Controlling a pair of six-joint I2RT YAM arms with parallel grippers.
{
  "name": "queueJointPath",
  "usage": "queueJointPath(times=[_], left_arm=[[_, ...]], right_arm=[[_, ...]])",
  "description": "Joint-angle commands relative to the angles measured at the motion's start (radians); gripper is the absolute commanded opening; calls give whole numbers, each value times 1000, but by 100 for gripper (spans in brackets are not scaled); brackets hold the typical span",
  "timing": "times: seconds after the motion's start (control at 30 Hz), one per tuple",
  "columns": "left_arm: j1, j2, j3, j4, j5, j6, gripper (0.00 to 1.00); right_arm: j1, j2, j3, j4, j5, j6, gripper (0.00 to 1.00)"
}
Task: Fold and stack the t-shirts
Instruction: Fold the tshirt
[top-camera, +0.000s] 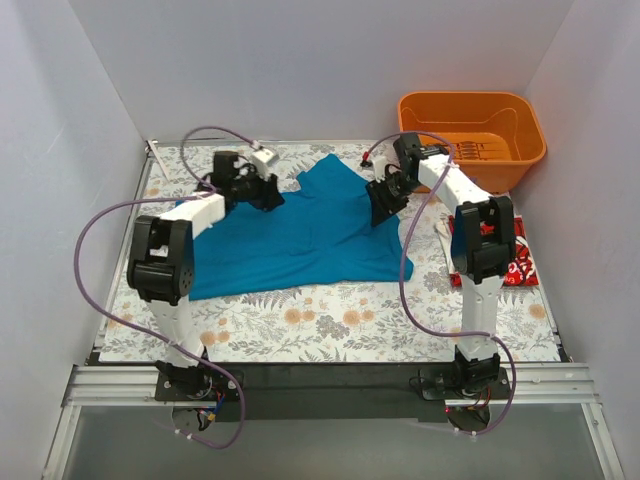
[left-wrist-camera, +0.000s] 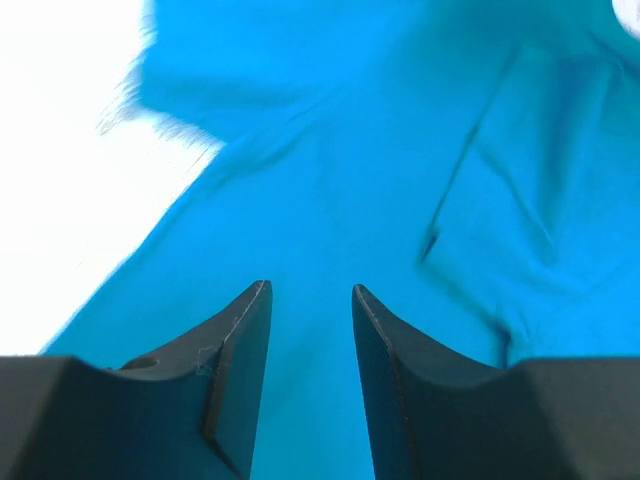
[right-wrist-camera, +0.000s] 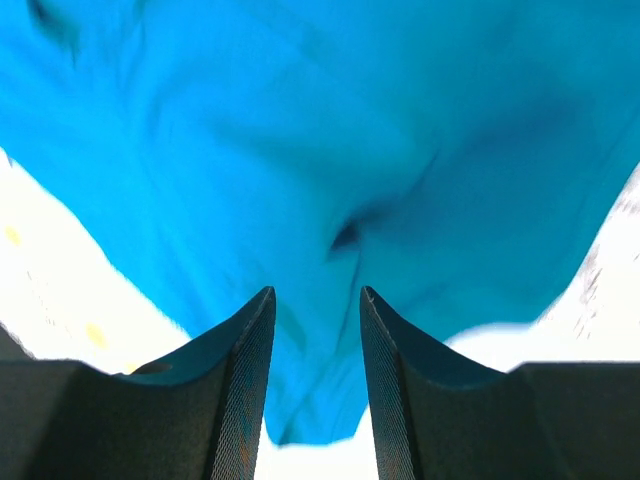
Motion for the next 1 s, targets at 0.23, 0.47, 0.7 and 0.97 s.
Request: queueJointPath(times=[0.23, 0.47, 0.7, 0.97], left_arm=[[432, -234, 138, -1067, 95, 141, 39], [545, -325, -66, -1085, -175, 242, 37], [554, -299, -232, -919, -345, 210, 36], [598, -351, -380, -931, -441, 272, 31]], right_arm=[[43, -289, -376, -62, 165, -263, 46], [66, -243, -445, -4, 253, -260, 39], [73, -186, -469, 46, 379, -297, 34], [92, -267, -638, 89, 466, -364, 31]])
